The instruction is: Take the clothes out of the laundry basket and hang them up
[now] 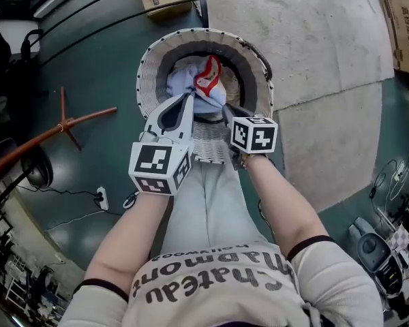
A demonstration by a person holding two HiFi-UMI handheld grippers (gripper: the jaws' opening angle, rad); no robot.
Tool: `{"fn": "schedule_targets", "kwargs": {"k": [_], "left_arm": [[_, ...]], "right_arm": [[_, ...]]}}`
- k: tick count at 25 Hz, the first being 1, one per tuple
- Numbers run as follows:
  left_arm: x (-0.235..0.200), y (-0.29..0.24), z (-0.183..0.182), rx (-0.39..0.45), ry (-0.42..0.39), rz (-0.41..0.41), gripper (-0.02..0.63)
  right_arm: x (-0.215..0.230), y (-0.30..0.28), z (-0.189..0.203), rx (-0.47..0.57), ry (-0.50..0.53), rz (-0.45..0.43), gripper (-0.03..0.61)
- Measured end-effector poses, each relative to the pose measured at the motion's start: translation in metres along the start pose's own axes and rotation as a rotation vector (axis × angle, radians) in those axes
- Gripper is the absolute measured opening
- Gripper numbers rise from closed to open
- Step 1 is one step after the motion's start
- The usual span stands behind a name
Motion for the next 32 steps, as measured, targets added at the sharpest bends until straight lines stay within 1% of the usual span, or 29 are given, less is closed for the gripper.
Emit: {"fn": "schedule_targets", "kwargs": {"k": [5,8,10,12,14,16,19,23,25,27,29,31,32], "left_arm": [[0.024,0.050,-0.021,0.008,-0.016,0.018,0.008],[0.036,0.079,-0.040,0.059,-0.031,-0.002,0.008],[0.041,0.097,-0.051,0.085,-0.011,-0.002,0.008],[0.045,0.113,-0.060,0.096,0.021,0.015,0.008],[0.050,0.129,-0.076,0.123,0.035,0.050,0.008],[0.057,0.144,-0.095,0.153,0.028,0.102,0.008],[0.068,0.160,-0.121,0.174,-0.019,0.159,0.008],[0.085,0.169,-0.142,0.170,-0.065,0.229,0.011],[0.097,0.167,-0.152,0.158,-0.093,0.281,0.045],[0.112,0.164,-0.162,0.143,-0.144,0.331,0.117],[0.126,0.160,-0.173,0.139,-0.196,0.369,0.166],[0.140,0.158,-0.186,0.150,-0.222,0.420,0.174],[0.148,0.158,-0.192,0.157,-0.226,0.459,0.178]], "right_arm": [[-0.032,0.079,-0.014,0.019,0.052,-0.034,0.028],[-0.046,0.128,-0.037,0.066,0.090,-0.065,0.028],[-0.061,0.157,-0.055,0.094,0.125,-0.101,0.028],[-0.079,0.185,-0.069,0.103,0.172,-0.142,0.027],[-0.099,0.211,-0.081,0.101,0.222,-0.182,0.026],[-0.117,0.239,-0.093,0.098,0.280,-0.204,0.026],[-0.144,0.284,-0.115,0.126,0.364,-0.225,0.026],[-0.178,0.345,-0.135,0.169,0.474,-0.269,0.026],[-0.193,0.373,-0.142,0.188,0.533,-0.279,0.026],[-0.207,0.399,-0.146,0.220,0.590,-0.273,0.026],[-0.219,0.422,-0.147,0.252,0.639,-0.269,0.026],[-0.229,0.443,-0.145,0.274,0.671,-0.283,0.026],[-0.233,0.452,-0.143,0.285,0.683,-0.295,0.026]]}}
Point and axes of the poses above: the fingertips, and each gripper's own axes: y backward along the fingers, x to its right, z out of its underside, the point moved 1 cm from there along y, backward along the fingers, and after that the axes turned 10 degrees about -x, right-handed, at the moved point
